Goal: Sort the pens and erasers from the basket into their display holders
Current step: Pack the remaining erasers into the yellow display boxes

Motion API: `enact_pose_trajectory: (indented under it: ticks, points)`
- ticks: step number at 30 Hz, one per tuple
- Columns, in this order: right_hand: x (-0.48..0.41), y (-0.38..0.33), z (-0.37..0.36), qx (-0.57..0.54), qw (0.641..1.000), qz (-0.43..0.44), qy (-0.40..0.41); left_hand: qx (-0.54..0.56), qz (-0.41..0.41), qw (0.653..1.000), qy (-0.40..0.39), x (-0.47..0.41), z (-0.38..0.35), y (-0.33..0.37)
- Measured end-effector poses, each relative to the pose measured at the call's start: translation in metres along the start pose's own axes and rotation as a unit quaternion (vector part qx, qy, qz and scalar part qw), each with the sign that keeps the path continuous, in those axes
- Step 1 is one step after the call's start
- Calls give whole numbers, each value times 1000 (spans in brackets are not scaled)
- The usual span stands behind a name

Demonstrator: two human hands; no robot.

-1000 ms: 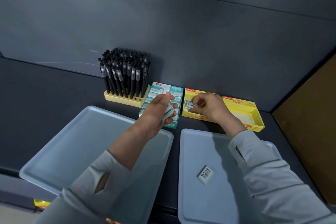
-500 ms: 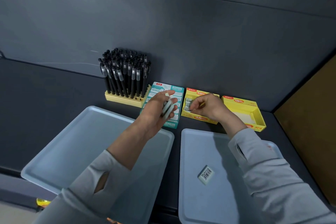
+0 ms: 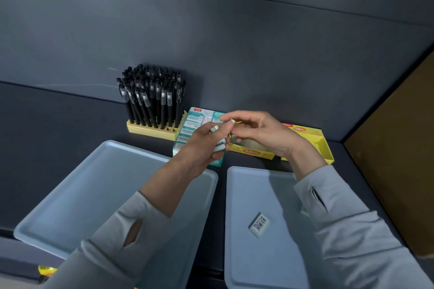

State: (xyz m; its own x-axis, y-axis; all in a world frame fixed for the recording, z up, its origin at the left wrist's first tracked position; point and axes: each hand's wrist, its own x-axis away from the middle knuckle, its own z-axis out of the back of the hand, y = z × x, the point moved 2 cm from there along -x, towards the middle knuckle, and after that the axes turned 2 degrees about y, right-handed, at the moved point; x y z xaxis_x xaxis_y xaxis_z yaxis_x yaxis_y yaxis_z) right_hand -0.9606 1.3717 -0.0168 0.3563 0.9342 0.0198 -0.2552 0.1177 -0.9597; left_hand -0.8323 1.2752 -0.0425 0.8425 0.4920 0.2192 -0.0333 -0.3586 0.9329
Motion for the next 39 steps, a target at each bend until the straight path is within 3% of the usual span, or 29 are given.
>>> enact_pose_trajectory:
  ticks: [5, 15, 20, 24, 30, 34, 39]
  points:
    - [13, 5, 13, -34, 999, -2, 28, -17, 1, 1000, 14, -6, -4, 4]
    - [21, 20, 38, -44, 981, -41, 187, 61, 63, 994, 61, -8, -9, 1]
    - [17, 43, 56, 184, 929, -105, 303, 118, 62, 989, 66, -6, -3, 6]
    - [4, 52, 52, 302, 900, -120, 292, 78, 47, 994, 54, -6, -4, 7]
    - [-9, 63, 42, 331, 899, -74, 277, 61, 33, 996, 54, -8, -2, 3]
    - [-12, 64, 38, 453, 858, 9, 241, 69, 32, 996, 55, -12, -2, 2]
    - [-12, 65, 32, 539, 817, 30, 204, 81, 59, 993, 61, -14, -7, 3]
